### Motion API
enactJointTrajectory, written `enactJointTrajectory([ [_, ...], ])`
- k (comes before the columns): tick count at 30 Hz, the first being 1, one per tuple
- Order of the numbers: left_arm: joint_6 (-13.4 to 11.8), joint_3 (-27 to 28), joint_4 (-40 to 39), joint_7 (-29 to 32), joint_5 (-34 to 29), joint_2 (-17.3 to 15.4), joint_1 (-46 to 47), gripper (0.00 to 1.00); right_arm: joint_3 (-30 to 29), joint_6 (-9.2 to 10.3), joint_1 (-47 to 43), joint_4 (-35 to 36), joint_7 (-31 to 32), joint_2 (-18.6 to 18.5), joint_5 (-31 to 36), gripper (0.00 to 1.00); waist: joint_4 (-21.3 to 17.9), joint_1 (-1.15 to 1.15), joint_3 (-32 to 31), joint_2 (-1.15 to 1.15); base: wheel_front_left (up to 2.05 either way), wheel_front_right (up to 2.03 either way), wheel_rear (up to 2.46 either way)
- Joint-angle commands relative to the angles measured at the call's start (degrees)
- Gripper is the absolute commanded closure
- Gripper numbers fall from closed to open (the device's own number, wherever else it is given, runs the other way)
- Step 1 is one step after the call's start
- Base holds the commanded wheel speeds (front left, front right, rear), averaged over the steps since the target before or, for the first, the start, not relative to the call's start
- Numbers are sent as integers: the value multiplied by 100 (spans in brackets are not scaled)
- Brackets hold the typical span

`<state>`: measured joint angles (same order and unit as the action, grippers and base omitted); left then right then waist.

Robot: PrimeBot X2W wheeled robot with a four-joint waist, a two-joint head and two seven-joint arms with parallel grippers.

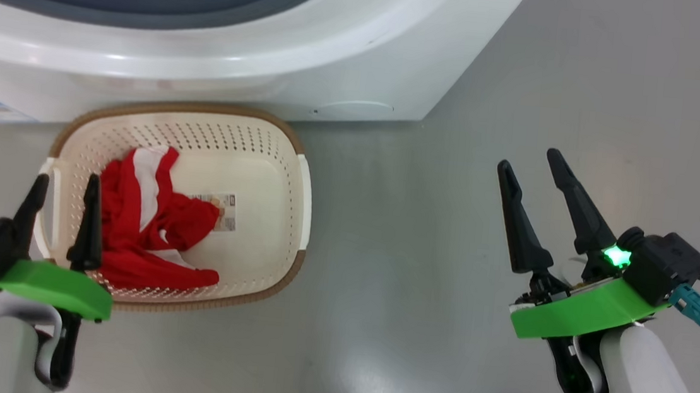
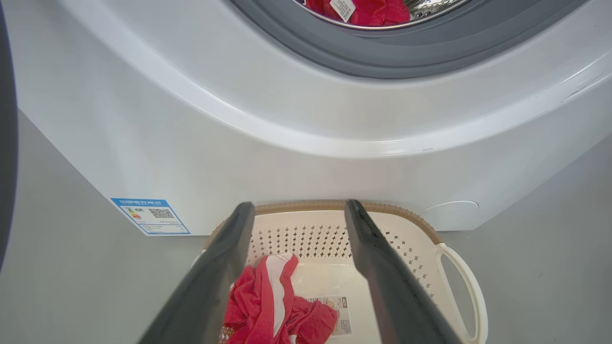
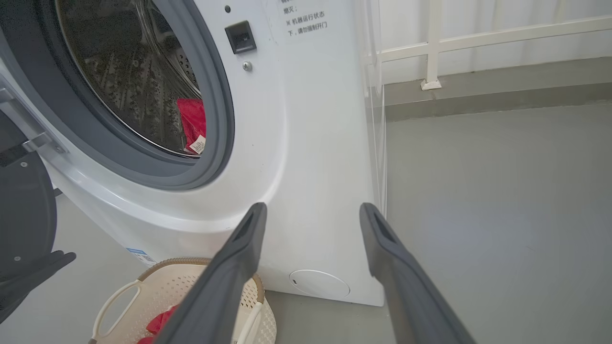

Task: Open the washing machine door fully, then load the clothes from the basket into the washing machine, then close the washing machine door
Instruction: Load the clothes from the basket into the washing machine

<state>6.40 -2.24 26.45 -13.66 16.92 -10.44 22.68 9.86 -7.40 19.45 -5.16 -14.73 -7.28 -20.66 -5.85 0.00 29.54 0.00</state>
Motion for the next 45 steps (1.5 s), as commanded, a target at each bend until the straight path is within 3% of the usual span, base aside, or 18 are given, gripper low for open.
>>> enactJointTrajectory([
  [1,44,143,62,5,52,-237,181,0,123,-9,55,162,-27,52,59,0,-52,0,294,0,0,0,0],
  [27,107,-466,3632,366,382,-728,2608,0,244,-9,629,348,-27,335,135,0,-535,0,1583,0,0,0,0],
  [37,103,-747,4421,676,299,-898,3215,0,272,-9,727,457,-27,398,155,0,-742,0,1978,0,0,0,0],
  [45,-129,-1033,4643,1049,65,-1023,3464,0,328,-9,785,496,-27,424,161,0,-861,0,2201,0,0,0,0],
])
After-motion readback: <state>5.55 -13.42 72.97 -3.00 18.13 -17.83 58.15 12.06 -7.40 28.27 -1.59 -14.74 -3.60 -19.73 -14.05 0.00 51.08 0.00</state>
